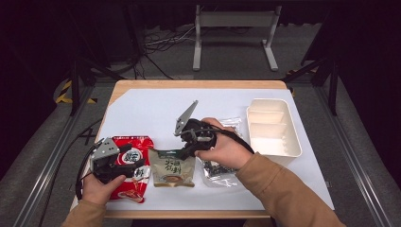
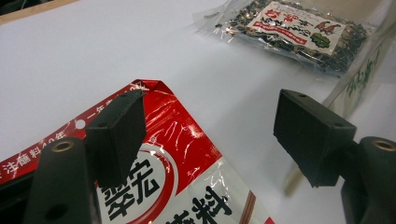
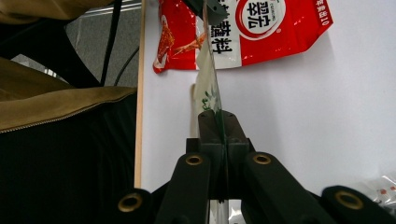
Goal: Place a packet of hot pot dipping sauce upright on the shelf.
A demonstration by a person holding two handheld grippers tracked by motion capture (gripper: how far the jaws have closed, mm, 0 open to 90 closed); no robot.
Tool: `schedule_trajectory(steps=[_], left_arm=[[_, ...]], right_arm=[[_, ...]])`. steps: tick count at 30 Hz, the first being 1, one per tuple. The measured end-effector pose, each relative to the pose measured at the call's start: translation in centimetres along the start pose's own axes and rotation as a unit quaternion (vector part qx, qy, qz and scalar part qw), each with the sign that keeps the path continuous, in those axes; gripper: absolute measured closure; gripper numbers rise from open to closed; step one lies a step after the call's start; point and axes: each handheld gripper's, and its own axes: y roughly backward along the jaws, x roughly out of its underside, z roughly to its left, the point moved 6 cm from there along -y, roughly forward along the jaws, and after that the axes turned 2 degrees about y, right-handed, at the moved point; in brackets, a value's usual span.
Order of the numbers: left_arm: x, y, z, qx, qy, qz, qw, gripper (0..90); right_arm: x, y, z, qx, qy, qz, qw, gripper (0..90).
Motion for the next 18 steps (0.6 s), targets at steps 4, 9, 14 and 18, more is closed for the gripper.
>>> schedule_trajectory(steps=[4, 9, 14, 18], left_arm=[[0.0, 0.0, 0.0, -0.001, 0.0, 0.0, 1.0, 25.8], [0.1, 0.0, 0.1, -0.001, 0.001, 0.002, 1.0, 25.8], [0.1, 0.0, 0.1, -0.003, 0.0, 0.002, 1.0, 25.8], [0.1, 0.0, 0.1, -0.003, 0.001, 0.001, 1.0, 25.8]], right_arm=[[0.0, 1.0, 0.0, 0.015, 0.012, -0.001, 0.9998, 89.9], [-0.1, 2.8, -0.3, 0.043, 0.016, -0.007, 0.9989, 89.9], [-0.1, 4.3, -0.3, 0.06, 0.017, -0.012, 0.998, 89.9], [0.0, 5.4, -0.6, 0.078, 0.02, -0.012, 0.9967, 89.9]])
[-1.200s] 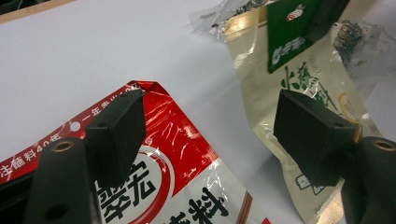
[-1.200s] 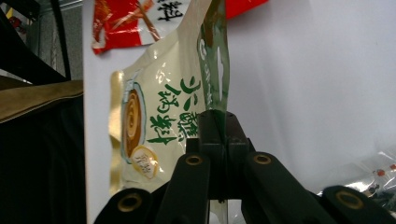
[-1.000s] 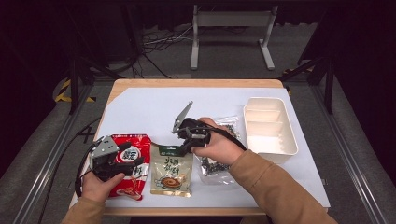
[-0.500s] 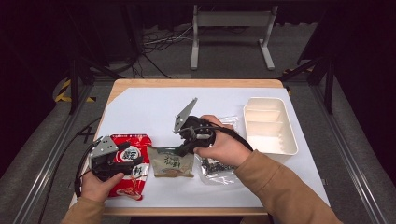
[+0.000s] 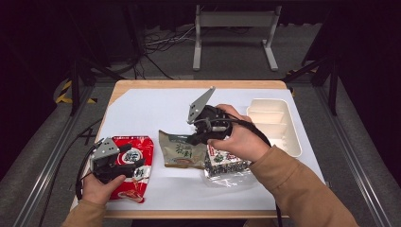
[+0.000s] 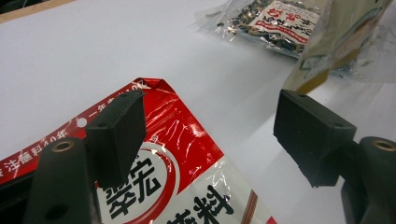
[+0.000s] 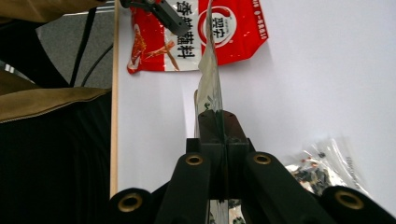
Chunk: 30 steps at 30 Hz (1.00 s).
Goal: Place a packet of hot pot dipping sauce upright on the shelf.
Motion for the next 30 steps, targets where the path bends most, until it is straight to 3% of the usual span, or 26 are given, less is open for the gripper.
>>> schedule_trajectory(steps=[12, 30], left_arm=[[0.1, 0.0, 0.2, -0.001, 0.001, 0.002, 1.0, 25.8], [0.2, 0.0, 0.3, -0.002, 0.005, 0.002, 1.0, 25.9]], right_arm=[[1.2, 1.9, -1.5, 0.041, 0.009, 0.007, 0.9991, 89.9], [3.7, 5.9, -4.1, 0.092, -0.025, -0.011, 0.9954, 89.9]])
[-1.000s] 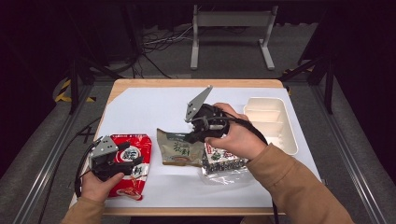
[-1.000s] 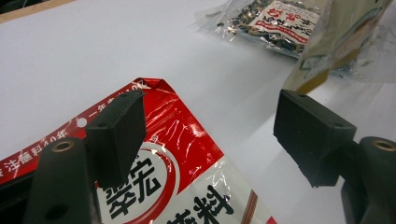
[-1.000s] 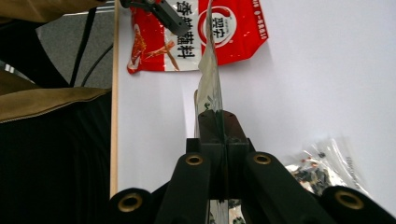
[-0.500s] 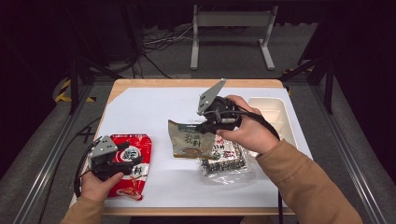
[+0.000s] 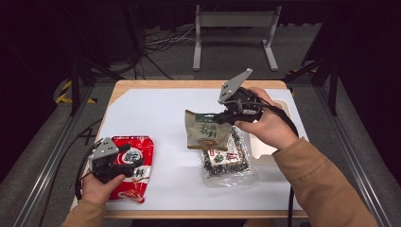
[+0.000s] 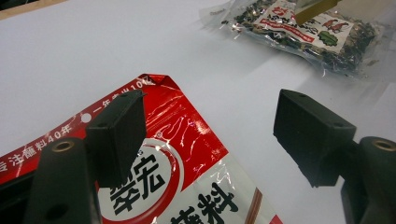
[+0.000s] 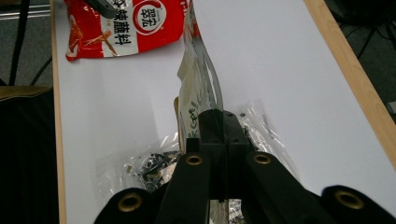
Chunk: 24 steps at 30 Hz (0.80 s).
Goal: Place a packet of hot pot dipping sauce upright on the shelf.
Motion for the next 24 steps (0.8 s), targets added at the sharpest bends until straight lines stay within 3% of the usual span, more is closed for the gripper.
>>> schedule_trajectory(steps=[19, 24], left_arm=[[0.1, 0.0, 0.2, -0.002, 0.0, 0.003, 1.0, 25.9], [0.1, 0.0, 0.2, -0.003, 0.0, 0.003, 1.0, 25.9]], right_arm=[[3.8, 3.8, -4.4, 0.065, -0.042, -0.016, 0.9969, 89.9], [4.8, 4.4, -5.2, 0.07, -0.056, -0.019, 0.9958, 89.9]])
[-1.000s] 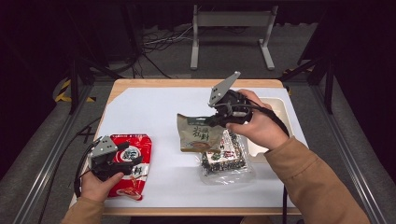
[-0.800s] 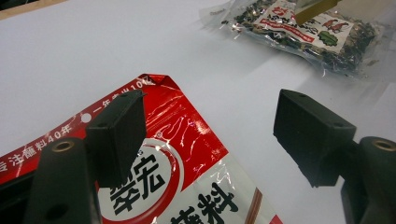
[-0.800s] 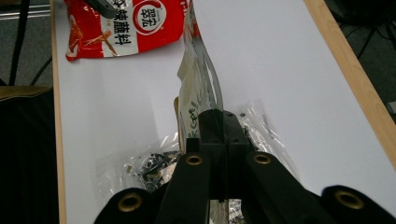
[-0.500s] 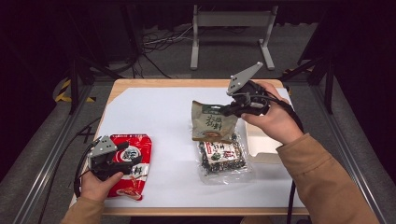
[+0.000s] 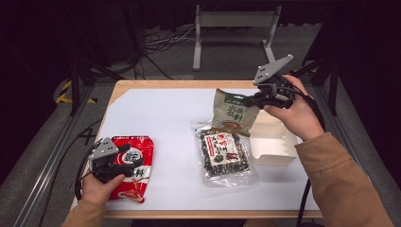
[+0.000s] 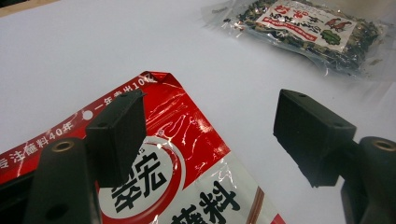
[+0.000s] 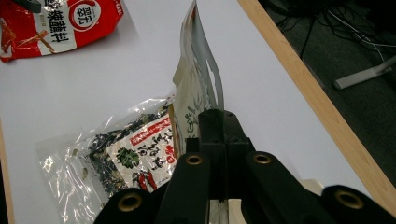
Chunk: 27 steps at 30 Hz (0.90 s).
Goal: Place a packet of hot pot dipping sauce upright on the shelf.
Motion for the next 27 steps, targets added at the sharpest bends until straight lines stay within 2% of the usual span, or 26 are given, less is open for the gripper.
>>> schedule_trajectory(steps=[1, 17, 27], left_arm=[[0.0, 0.0, -0.1, 0.001, 0.003, 0.001, 1.0, 25.9], [0.1, -0.1, 0.0, -0.002, 0.001, 0.001, 1.0, 25.9], [0.8, 0.6, 0.2, -0.011, 0.01, 0.0, 0.9999, 25.9]], right_arm=[[0.4, 0.4, -0.6, 0.008, -0.002, -0.002, 1.0, 89.9], [2.8, 2.4, -4.3, 0.052, -0.012, 0.001, 0.9986, 89.9], [4.0, 3.2, -6.2, 0.064, -0.01, 0.006, 0.9979, 89.8]])
